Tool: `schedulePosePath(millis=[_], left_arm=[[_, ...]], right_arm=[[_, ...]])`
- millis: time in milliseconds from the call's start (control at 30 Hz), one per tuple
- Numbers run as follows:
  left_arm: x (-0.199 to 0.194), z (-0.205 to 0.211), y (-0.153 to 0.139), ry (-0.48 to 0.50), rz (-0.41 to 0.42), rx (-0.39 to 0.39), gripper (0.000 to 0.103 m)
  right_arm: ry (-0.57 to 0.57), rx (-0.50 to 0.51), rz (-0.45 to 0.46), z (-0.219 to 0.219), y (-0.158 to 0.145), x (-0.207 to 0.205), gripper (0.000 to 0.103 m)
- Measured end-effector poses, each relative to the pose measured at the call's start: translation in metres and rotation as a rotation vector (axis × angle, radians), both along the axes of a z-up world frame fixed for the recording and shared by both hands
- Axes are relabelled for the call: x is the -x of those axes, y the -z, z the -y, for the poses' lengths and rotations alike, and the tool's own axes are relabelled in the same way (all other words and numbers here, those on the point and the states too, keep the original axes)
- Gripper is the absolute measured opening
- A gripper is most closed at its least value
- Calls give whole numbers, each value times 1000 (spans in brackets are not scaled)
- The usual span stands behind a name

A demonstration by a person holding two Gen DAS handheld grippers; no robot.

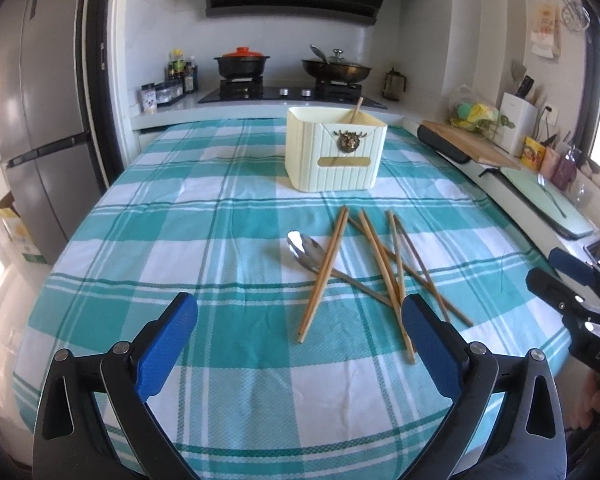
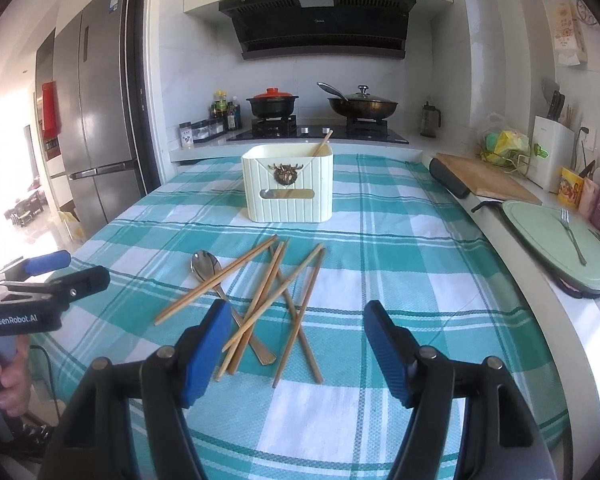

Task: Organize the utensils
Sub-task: 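Withdraw the left gripper and move it toward the second steel spoon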

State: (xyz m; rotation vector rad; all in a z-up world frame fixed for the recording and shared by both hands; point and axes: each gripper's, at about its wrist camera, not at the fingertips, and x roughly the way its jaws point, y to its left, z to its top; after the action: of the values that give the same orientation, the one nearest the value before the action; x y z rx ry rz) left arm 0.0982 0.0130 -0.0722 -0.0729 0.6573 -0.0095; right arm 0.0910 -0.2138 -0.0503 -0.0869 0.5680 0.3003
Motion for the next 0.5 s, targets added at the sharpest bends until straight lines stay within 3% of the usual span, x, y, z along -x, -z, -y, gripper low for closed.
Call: schedulePosePath(millis=[200,500], left_arm=[[-11,-1,2,13,-30,12,102],[-22,-7,12,-19,-11,-47,102]], right_arm=[[42,20,4,5,-1,-1,70],[102,50,-2,10,11,-11,70]])
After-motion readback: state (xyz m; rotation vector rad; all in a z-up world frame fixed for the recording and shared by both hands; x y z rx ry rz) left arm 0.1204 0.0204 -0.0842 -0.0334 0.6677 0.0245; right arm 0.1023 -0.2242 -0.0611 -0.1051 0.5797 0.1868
